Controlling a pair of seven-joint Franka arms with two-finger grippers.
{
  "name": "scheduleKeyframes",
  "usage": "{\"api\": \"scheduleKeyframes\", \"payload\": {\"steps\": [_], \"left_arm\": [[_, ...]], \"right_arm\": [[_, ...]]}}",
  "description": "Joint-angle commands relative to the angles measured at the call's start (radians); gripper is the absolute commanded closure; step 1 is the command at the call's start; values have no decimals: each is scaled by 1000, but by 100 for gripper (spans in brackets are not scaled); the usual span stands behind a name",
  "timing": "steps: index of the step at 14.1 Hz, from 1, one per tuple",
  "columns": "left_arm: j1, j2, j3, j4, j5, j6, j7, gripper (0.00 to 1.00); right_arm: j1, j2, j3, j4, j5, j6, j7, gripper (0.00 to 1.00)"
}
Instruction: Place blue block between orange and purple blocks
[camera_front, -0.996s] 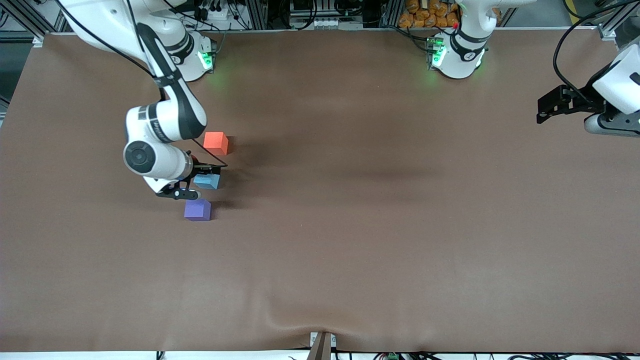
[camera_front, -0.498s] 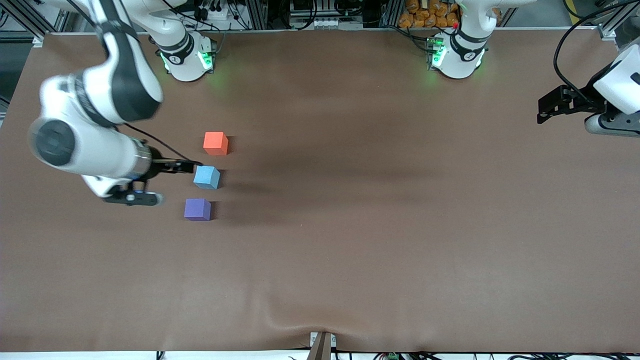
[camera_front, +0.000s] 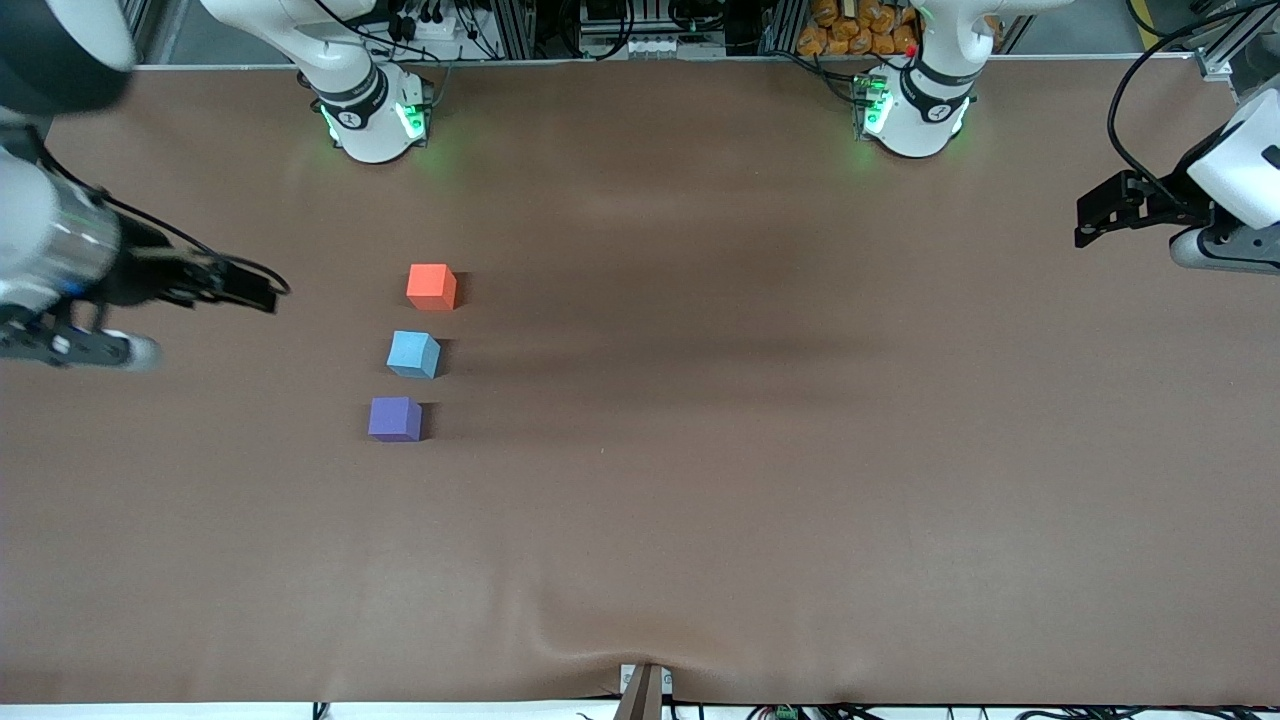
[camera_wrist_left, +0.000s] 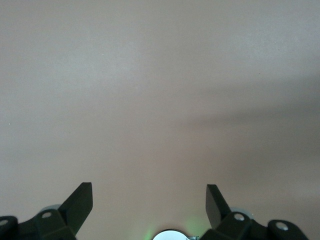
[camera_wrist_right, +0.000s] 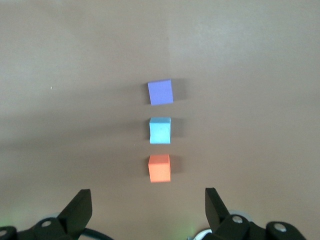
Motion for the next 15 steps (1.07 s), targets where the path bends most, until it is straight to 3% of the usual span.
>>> {"api": "scheduleKeyframes", "payload": {"steps": [1,5,8,12,15], "left_arm": [[1,5,-3,13,10,-3,-8,0],[4,11,-3,14,11,-3,-8,0],[2,11,-3,14,10,-3,-8,0],[2,11,-1,14,10,-2,-8,0],[6,13,2,14,10,-2,-8,0]], "right_arm": [[-74,-11,32,42,9,-65,-57,0],[-116,-49,52,71,10,-70,-122,0],[-169,-107,130,18,2,-64,-114,0],[-152,-205,129,-129,-33,-21,-116,0],[-154,-284,86,-243,-30,10,-128,0]]}}
